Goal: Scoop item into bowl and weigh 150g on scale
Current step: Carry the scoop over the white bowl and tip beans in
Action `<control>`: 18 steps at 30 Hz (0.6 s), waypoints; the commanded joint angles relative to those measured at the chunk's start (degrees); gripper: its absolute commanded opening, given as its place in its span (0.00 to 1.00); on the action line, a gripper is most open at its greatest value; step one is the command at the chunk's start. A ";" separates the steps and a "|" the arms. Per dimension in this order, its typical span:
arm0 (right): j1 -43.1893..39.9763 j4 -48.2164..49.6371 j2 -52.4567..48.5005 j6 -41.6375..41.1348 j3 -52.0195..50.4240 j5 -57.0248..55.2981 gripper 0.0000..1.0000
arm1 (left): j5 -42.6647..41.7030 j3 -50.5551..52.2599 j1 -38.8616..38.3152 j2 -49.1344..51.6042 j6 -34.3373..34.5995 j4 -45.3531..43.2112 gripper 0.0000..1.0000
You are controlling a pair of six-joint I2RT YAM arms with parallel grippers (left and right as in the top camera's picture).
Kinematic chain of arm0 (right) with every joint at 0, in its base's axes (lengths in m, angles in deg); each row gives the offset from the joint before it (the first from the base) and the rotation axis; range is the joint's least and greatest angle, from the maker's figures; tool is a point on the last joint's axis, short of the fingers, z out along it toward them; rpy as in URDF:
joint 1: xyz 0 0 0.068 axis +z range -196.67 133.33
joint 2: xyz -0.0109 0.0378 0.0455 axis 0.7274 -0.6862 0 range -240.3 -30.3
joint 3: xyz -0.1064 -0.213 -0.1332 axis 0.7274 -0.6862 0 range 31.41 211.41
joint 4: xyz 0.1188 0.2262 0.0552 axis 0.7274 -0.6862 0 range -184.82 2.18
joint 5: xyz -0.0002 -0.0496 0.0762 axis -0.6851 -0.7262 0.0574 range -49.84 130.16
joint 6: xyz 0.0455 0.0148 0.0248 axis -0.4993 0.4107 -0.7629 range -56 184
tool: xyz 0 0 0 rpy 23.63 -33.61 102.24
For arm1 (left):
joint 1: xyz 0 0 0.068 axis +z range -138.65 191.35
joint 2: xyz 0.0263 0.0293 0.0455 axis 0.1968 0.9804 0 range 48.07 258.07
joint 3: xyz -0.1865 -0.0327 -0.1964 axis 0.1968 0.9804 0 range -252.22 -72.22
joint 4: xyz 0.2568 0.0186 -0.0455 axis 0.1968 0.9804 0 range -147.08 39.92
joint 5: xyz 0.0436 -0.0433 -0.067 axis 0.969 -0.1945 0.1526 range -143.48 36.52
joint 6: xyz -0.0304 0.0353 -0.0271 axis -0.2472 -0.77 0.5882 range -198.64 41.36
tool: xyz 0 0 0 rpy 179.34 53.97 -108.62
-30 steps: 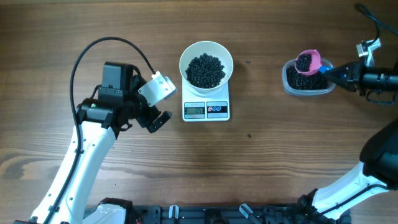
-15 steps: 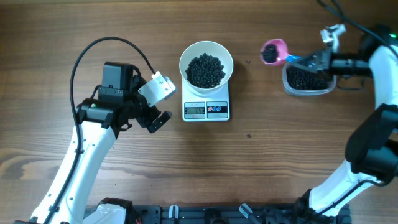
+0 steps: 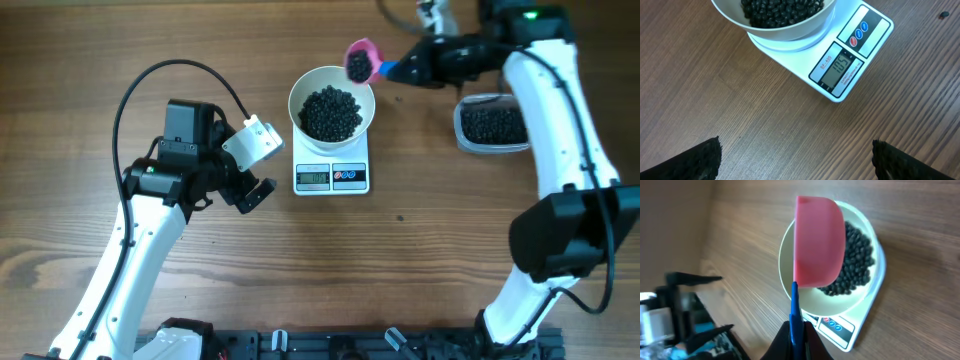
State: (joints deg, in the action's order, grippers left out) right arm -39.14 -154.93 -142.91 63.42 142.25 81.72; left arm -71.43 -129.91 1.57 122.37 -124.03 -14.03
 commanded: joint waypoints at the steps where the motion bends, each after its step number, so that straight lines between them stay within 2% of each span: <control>1: 5.57 0.48 -0.42 -2.89 1.44 -14.99 0.04 | -1.07 0.48 0.26 0.07 -0.92 -0.11 1.00; 5: 10.91 1.62 -0.44 -2.69 1.44 -23.74 0.04 | -1.07 0.48 0.26 0.07 -0.92 -0.11 1.00; 13: 21.00 4.11 -0.44 1.92 1.42 -49.51 0.04 | -1.07 0.48 0.26 0.07 -0.92 -0.11 1.00; 18: 24.96 4.33 -0.44 5.09 1.33 -56.78 0.04 | -1.07 0.48 0.26 0.07 -0.92 -0.11 1.00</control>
State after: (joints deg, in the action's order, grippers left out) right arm -15.51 -151.08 -142.91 65.94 142.25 33.18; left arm -71.43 -129.91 1.57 122.37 -124.05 -14.03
